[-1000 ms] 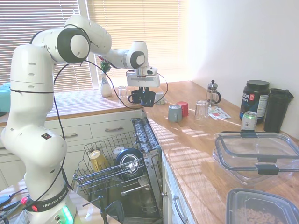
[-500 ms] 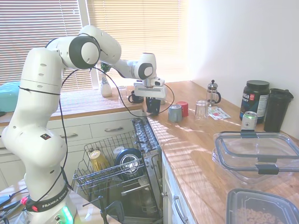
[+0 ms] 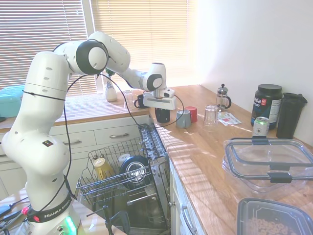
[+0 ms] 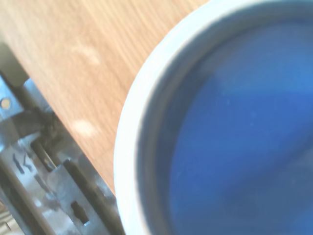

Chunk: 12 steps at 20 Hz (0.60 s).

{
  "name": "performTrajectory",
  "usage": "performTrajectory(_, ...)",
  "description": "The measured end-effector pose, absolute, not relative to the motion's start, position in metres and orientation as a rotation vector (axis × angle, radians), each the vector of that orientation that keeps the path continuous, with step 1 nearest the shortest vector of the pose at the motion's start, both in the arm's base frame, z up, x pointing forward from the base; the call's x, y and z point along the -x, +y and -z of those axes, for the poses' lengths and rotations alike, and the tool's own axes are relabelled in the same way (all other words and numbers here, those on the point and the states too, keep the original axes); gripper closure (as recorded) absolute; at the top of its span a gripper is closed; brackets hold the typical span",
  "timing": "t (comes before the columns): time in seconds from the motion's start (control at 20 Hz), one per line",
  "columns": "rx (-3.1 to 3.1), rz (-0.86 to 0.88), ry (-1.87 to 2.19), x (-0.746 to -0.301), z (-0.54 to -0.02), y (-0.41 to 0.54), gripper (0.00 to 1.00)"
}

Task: Unload the mug from the dish rack

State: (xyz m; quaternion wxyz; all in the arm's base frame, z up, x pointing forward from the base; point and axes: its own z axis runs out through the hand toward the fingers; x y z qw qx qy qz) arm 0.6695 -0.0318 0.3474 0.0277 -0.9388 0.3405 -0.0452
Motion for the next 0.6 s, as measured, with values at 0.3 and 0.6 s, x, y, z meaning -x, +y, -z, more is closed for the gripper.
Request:
performTrajectory(0.3, 2.876, 0.155, 1.095, -0.671, -0.349, -0.026, 0.00)
performTrajectory(0.6, 2.862, 0.218, 1.108, -0.672, -0.362, -0.016, 0.00)
